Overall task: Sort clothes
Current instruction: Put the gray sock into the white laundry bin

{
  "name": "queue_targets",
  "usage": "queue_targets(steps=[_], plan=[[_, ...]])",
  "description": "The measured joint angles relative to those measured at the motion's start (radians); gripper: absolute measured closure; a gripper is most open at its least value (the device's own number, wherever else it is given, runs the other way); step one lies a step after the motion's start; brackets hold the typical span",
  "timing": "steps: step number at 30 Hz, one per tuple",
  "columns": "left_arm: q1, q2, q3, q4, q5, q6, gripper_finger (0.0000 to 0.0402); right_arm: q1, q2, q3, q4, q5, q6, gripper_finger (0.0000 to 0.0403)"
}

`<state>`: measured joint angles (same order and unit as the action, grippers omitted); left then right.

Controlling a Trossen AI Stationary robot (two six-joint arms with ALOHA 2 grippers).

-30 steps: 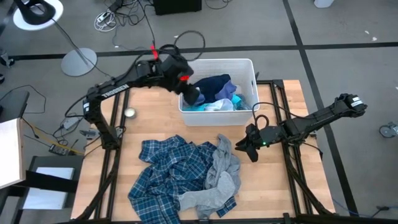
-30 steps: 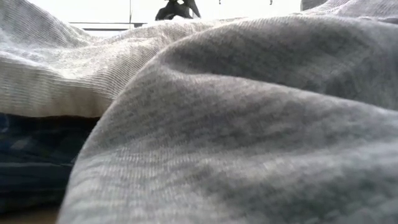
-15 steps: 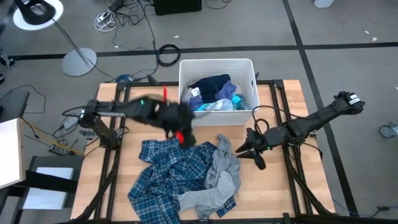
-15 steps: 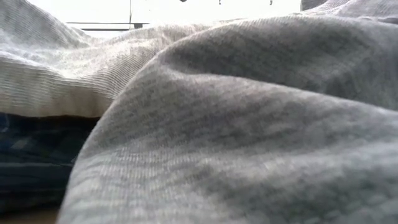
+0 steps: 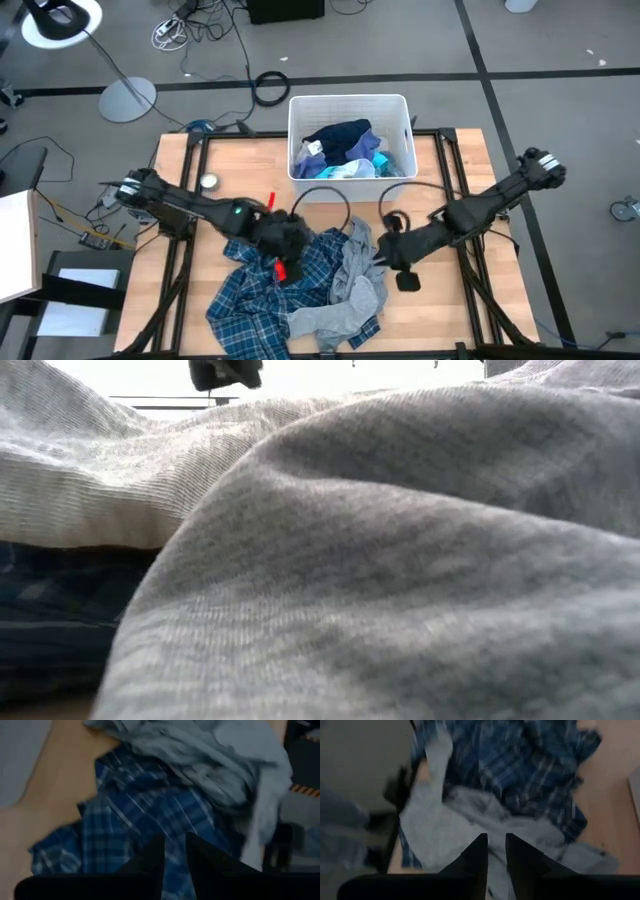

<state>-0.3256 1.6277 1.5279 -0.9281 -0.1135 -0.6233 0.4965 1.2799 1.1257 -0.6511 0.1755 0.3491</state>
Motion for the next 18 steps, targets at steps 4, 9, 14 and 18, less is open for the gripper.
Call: queue_targets(steps=[4, 9, 14, 18], plan=[[-0.08, -0.086, -0.101, 0.049, -0.022, -0.041, 0.0323, 0.016, 0.138, 0.153, -0.145, 0.0, 0.043, 0.035], [-0.186, -0.255, -0.279, 0.095, -0.088, -0.173, 0.0326, 0.024, 0.266, 0.276, -0.174, -0.016, 0.138, 0.0347], [-0.259, -0.424, -0.433, 0.121, -0.133, -0.273, 0.0326, 0.034, 0.358, 0.337, -0.187, -0.046, 0.225, 0.031], [-0.287, -0.525, -0.509, 0.124, -0.157, -0.33, 0.0326, 0.049, 0.425, 0.346, -0.186, -0.064, 0.261, 0.0269]])
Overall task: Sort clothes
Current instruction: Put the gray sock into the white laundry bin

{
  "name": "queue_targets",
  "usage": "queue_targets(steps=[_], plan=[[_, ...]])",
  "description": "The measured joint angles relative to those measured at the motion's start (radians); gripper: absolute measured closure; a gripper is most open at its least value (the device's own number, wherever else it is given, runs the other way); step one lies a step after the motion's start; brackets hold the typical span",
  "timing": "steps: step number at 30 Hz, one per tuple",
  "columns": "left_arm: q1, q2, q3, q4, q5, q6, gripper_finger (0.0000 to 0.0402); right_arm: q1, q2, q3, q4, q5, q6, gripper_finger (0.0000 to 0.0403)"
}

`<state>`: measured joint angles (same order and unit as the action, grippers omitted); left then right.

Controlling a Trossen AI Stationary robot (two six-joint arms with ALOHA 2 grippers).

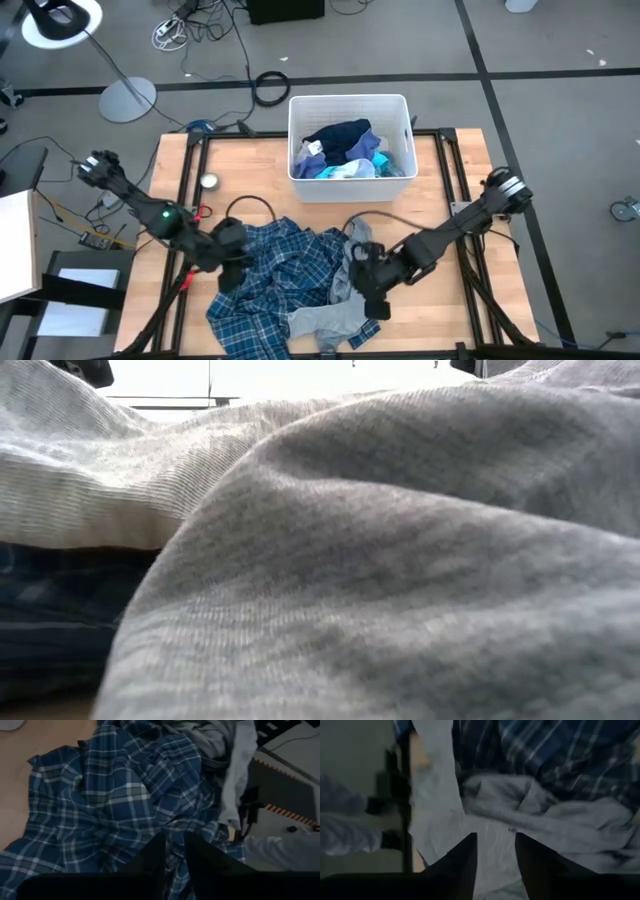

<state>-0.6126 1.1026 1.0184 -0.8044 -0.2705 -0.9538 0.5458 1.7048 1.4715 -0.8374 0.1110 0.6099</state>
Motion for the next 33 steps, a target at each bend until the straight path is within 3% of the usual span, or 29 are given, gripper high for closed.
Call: queue_targets(steps=[8, 11, 16, 26, 33], plan=[[-0.048, -0.078, -0.064, 0.0, -0.01, -0.02, 0.0326, 0.025, 0.133, 0.0, 0.078, -0.029, 0.012, 0.022], [-0.052, -0.079, -0.072, 0.007, -0.019, -0.02, 0.0326, 0.028, 0.147, -0.001, 0.075, -0.029, 0.04, 0.0252], [-0.051, -0.079, -0.074, 0.0, -0.031, -0.018, 0.0326, 0.027, 0.094, -0.001, 0.068, -0.028, 0.045, 0.0385], [-0.051, -0.078, -0.074, 0.0, -0.082, -0.019, 0.0326, -0.032, -0.094, -0.001, -0.069, 0.091, 0.027, 0.0401], [-0.048, -0.078, -0.074, 0.014, -0.179, -0.049, 0.0326, -0.151, -0.255, -0.001, -0.04, 0.298, -0.089, 0.0402]])
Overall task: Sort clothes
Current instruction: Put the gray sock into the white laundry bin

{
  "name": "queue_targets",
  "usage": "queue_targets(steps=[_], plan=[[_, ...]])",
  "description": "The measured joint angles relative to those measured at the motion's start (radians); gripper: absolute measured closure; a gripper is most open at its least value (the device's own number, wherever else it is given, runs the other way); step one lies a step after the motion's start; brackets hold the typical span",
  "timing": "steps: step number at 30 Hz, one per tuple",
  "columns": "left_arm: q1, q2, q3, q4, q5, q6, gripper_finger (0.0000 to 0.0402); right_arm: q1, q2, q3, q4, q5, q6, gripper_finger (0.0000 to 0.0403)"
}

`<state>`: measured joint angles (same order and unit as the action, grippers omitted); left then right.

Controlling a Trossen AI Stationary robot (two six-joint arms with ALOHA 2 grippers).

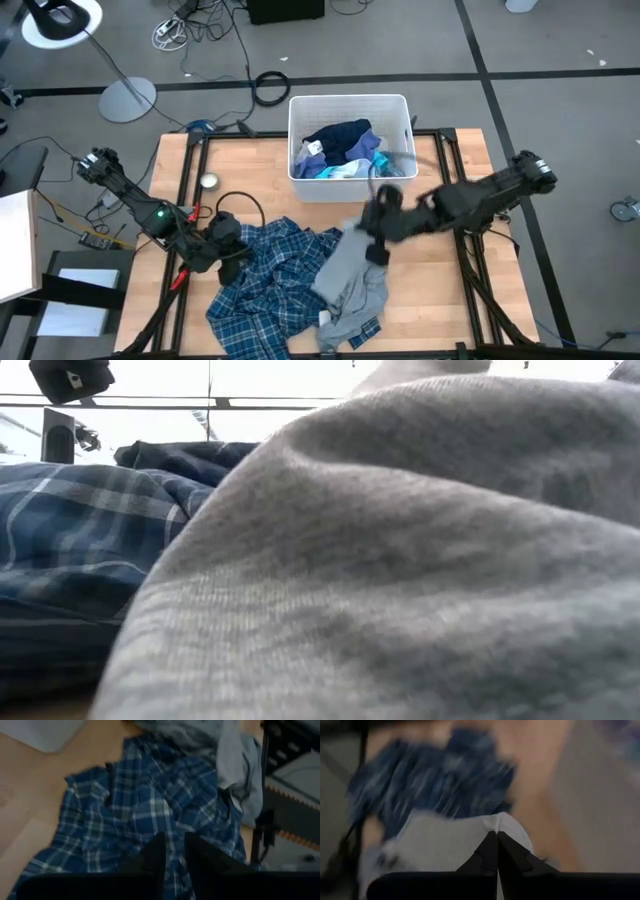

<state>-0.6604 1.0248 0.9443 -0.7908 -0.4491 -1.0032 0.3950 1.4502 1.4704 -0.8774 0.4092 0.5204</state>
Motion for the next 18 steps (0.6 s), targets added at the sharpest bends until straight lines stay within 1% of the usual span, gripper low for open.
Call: queue_targets(steps=[3, 5, 9, 12, 15, 18], plan=[[0.0, 0.0, 0.0, 0.031, -0.044, -0.004, 0.0326, -0.079, -0.072, 0.0, 0.09, 0.093, -0.106, 0.0402], [0.006, 0.0, 0.0, 0.059, -0.075, -0.005, 0.0326, -0.141, -0.113, 0.0, 0.171, 0.13, -0.208, 0.0402], [0.036, 0.0, 0.0, 0.103, -0.104, -0.008, 0.0326, -0.29, -0.18, 0.0, 0.354, 0.148, -0.415, 0.0402], [0.055, 0.0, 0.0, 0.124, -0.111, -0.022, 0.0326, -0.41, -0.216, 0.001, 0.463, 0.15, -0.531, 0.0403], [0.067, 0.002, 0.001, 0.137, -0.117, -0.03, 0.0326, -0.528, -0.238, 0.001, 0.485, 0.148, -0.583, 0.0403], [0.074, 0.003, 0.001, 0.157, -0.127, -0.038, 0.0326, -0.625, -0.241, 0.001, 0.44, 0.142, -0.569, 0.0402]])
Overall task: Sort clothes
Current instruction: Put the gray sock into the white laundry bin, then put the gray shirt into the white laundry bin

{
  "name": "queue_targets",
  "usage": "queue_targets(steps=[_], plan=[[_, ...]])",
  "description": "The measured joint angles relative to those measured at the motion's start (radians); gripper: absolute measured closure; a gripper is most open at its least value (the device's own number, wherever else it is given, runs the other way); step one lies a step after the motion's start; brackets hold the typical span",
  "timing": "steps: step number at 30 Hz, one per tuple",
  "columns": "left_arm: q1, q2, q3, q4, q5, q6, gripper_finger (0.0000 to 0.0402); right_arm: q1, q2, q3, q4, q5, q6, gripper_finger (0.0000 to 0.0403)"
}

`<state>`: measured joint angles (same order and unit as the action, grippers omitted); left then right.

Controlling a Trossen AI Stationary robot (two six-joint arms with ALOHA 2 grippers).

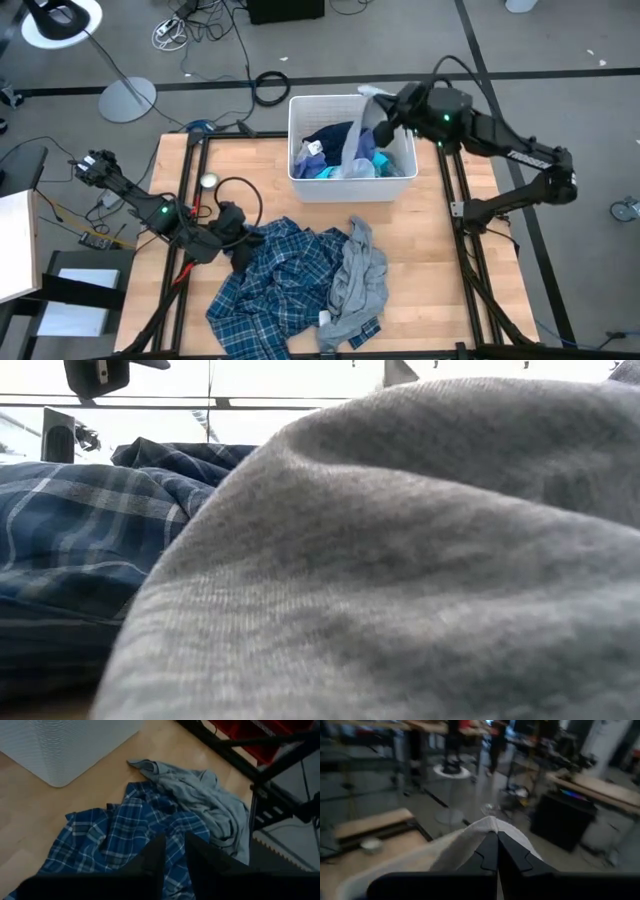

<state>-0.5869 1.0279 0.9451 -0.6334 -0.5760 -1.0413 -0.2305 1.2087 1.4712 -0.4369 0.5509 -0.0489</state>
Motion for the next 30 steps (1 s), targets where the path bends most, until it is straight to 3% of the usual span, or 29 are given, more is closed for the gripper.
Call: queue_targets(steps=[9, 18, 25, 30], plan=[[0.0, 0.0, 0.0, 0.023, -0.048, -0.049, 0.0326, -0.142, 0.077, 0.0, -0.166, -0.192, 0.133, 0.0365], [0.0, 0.0, 0.0, 0.039, -0.055, -0.05, 0.0326, -0.145, 0.094, -0.002, -0.32, -0.255, 0.156, 0.0273], [0.0, 0.0, 0.0, 0.035, -0.055, -0.042, 0.0326, -0.059, -0.029, -0.001, -0.538, -0.517, 0.295, 0.0226], [0.0, 0.0, 0.0, 0.024, -0.055, -0.039, 0.0326, 0.122, -0.06, -0.001, -0.607, -0.544, 0.378, 0.0218]])
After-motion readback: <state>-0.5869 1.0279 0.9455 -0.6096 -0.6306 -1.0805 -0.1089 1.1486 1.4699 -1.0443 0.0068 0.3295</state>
